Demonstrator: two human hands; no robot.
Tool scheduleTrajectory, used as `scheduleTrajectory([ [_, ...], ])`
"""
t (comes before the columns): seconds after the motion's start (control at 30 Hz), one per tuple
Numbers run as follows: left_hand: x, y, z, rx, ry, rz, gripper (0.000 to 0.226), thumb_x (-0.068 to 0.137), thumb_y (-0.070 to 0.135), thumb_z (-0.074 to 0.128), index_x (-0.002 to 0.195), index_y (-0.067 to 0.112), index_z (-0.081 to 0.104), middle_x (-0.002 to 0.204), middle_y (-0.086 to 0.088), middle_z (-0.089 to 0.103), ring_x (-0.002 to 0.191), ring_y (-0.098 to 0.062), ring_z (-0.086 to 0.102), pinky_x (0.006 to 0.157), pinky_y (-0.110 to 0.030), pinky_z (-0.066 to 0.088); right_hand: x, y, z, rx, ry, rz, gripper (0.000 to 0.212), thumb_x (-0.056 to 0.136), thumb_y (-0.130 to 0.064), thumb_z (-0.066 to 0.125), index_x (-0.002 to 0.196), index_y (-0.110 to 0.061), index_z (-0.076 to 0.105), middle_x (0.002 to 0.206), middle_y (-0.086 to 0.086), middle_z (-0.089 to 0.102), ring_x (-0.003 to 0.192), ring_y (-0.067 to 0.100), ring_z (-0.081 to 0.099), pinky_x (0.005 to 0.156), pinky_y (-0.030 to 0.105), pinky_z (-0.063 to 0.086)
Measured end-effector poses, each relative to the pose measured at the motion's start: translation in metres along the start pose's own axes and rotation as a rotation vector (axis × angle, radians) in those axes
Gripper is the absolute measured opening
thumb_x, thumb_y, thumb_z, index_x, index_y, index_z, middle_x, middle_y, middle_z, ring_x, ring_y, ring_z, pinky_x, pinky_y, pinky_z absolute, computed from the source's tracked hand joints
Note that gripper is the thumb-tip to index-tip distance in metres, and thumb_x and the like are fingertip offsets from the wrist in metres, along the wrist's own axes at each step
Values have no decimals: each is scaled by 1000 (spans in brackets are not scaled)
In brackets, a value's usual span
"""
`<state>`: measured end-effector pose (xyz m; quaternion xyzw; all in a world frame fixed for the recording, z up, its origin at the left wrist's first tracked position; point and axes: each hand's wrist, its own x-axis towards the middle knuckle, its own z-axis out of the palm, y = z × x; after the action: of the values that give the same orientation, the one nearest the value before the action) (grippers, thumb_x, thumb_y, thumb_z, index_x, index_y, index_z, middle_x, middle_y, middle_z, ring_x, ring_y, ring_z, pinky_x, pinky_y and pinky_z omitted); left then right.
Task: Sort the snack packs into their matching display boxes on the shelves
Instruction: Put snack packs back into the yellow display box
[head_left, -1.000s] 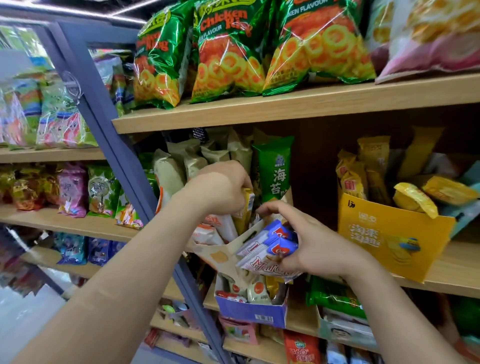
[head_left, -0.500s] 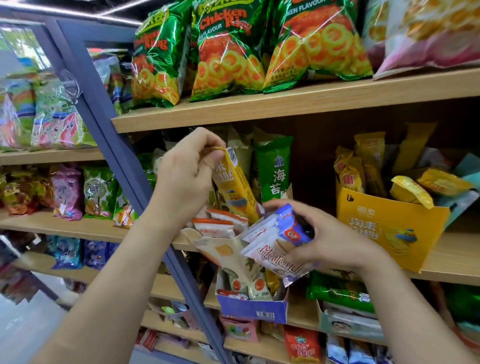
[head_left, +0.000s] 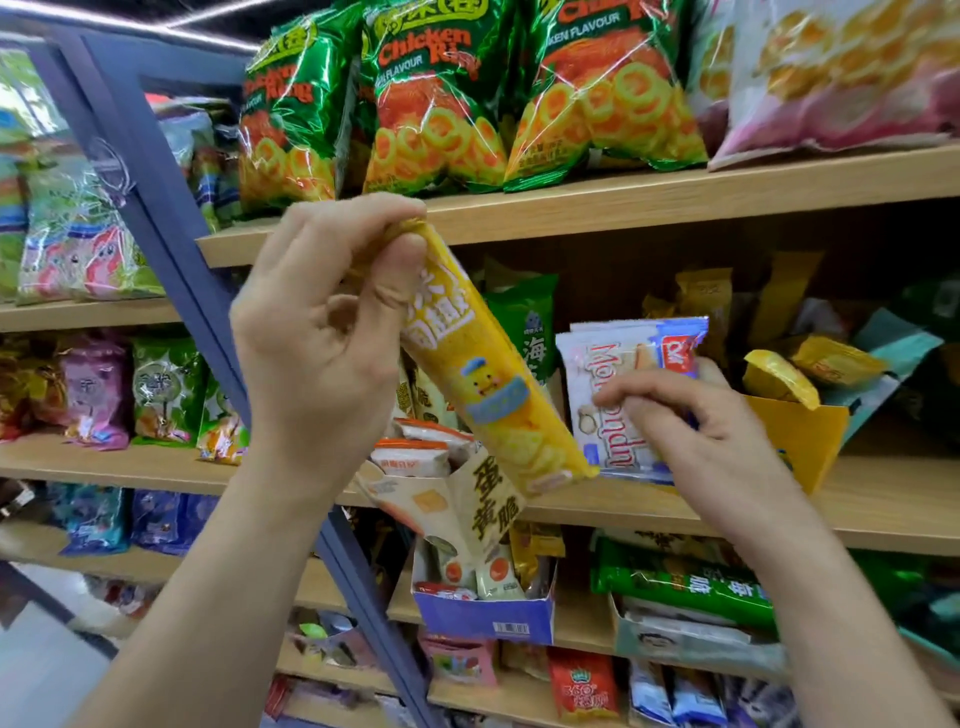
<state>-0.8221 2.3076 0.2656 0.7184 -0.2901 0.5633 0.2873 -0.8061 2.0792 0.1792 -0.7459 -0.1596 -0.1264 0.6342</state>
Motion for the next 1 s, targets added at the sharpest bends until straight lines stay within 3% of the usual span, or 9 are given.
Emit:
scheduleTrajectory([
  [0.1,-8,9,16,-52,-109,-86,12,97,15,59,109,15,63,100,0,62,92,-4,58,77,-18,45,-10,-20,6,-2,-200,14,35,72,-75,64,93,-48,72,120,-31,38,108,-17,47,77,6,50],
  [0.17,-17,19,30,-114,-207,-131,14,95,18,61,109,19,64,99,3,63,92,-6,61,76,-22,49,-14,-23,12,-91,-268,52,41,55,-72,74,90,-50,69,109,-44,32,104,-18,47,71,15,56],
  [0.23,-21,21,38,-265,-274,-267,13,96,19,59,108,21,65,97,7,65,91,-5,63,75,-23,52,-15,-12,15,-215,-229,33,47,54,-72,74,93,-45,72,116,-33,41,102,-11,51,81,17,52],
  [0.33,-16,-3,39,-355,-335,-612,20,101,15,51,105,25,68,94,9,69,92,-4,66,79,-33,58,-15,4,9,28,-174,220,49,57,-61,84,97,-34,74,110,-5,70,94,10,70,79,30,59],
  [0.47,-12,-49,52,241,-1059,-600,33,96,7,50,103,28,75,100,10,70,83,2,62,85,-28,53,-20,16,0,174,-139,306,27,69,-31,77,95,-27,72,87,-12,77,78,7,74,64,21,57],
  [0.6,-19,-60,78,292,-1446,-461,50,81,-6,42,98,25,77,125,9,67,103,-13,63,86,-35,53,-24,18,-1,277,-131,399,38,66,-31,75,104,-28,68,89,-11,77,80,10,74,67,26,56],
  [0.73,-13,-64,89,353,-1563,-403,54,79,-9,39,105,21,77,82,12,68,63,-7,50,58,-24,43,-28,22,-3,356,-121,467,53,59,-36,85,108,-30,67,99,-2,77,90,19,75,87,44,56],
  [0.9,-14,-72,82,326,-1494,-379,42,87,-4,51,103,25,77,99,10,70,90,-12,62,79,-29,51,-31,25,-3,423,-127,493,54,62,-28,89,112,-27,67,100,1,77,90,21,75,79,38,55],
  [1.0,-10,-69,65,297,-1169,-422,23,86,7,68,86,28,77,97,8,72,90,-9,61,82,-27,48,-31,28,-2,463,-107,501,55,59,-32,78,113,-26,66,102,3,77,91,23,75,78,38,54],
])
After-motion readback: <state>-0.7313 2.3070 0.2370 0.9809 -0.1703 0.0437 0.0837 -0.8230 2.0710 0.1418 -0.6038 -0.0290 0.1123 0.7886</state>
